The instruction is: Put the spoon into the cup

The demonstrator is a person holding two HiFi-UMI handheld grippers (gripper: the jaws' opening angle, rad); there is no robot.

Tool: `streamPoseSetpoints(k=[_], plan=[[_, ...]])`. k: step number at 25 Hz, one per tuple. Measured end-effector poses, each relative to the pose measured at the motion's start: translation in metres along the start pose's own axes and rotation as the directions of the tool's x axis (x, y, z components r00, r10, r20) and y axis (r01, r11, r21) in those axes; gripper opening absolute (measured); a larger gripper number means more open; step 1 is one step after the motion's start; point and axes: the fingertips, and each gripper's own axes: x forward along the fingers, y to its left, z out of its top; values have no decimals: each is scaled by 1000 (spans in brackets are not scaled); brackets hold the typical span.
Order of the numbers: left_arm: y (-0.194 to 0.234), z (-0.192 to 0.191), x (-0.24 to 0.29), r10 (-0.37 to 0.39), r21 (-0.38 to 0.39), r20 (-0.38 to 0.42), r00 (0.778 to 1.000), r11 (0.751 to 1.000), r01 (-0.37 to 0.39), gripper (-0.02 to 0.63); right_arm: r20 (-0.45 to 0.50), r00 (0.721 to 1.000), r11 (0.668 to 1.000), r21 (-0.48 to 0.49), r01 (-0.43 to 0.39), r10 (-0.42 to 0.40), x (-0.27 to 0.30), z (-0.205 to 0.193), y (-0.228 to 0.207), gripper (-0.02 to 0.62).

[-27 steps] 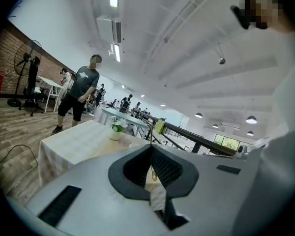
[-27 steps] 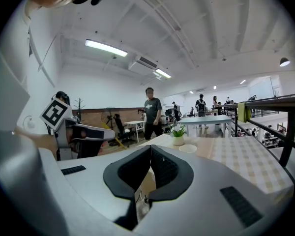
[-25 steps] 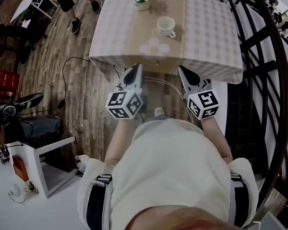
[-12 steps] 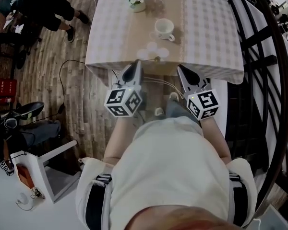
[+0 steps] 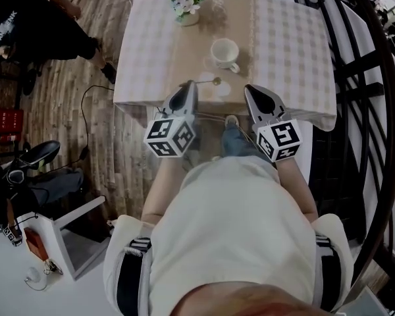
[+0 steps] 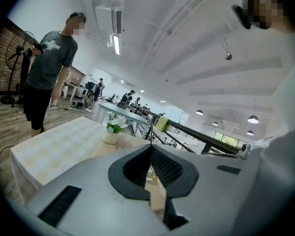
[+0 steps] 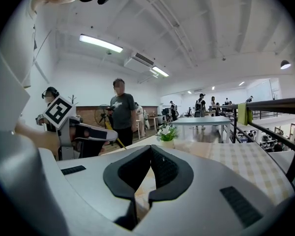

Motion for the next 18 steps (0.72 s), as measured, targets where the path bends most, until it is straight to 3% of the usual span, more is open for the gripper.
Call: streamPoseSetpoints(k=[8, 18], plan=[[4, 15, 47, 0, -9, -17, 1000, 1000, 0, 5, -16, 1000, 1000, -9, -13, 13, 31, 17, -36, 2], [20, 2, 99, 30, -12, -74, 997, 999, -31, 5, -50, 998, 999, 8, -40, 40, 65, 10, -69, 2]])
